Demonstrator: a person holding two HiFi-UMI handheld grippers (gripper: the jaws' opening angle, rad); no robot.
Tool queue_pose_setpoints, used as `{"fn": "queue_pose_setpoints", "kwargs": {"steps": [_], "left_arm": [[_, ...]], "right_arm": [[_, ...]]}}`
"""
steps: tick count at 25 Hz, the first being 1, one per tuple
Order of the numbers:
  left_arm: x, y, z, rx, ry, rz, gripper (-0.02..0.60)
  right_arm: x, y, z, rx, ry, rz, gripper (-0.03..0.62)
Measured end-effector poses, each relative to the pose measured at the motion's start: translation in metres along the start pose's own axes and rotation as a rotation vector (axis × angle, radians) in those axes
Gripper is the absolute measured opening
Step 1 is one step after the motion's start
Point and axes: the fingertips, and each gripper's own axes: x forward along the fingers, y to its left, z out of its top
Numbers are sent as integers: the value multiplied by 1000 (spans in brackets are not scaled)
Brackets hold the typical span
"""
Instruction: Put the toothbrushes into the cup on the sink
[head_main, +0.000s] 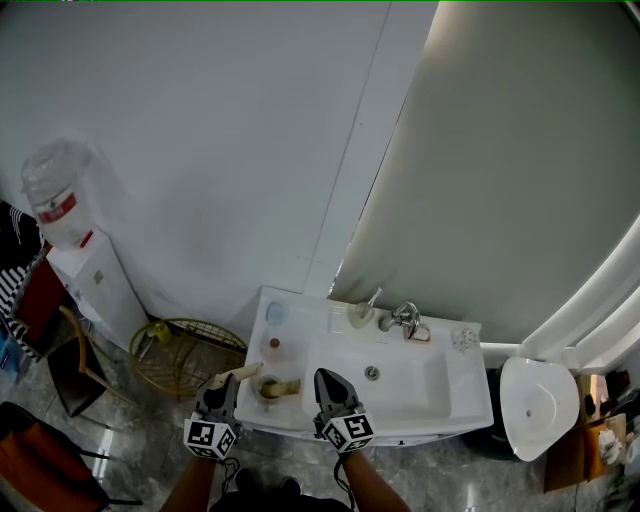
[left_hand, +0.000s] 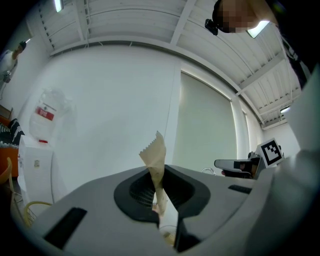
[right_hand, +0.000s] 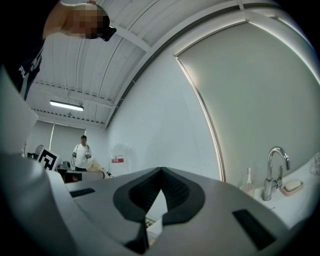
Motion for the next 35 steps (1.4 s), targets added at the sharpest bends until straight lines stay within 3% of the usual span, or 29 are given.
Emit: {"fn": "queue_pose_setpoints", "kwargs": {"steps": [14,20,35], "left_arm": [[12,-17,-24,15,60,-52,44],[20,-24,-52,86,131,-60,44],[38,-15,-126,97,299,-53,44]], "right_arm": [[-10,-12,1,32,-7,-12,28],[-17,-12,5,26,-11,1,28],[-26,-5,-1,26,7,12,28]]}}
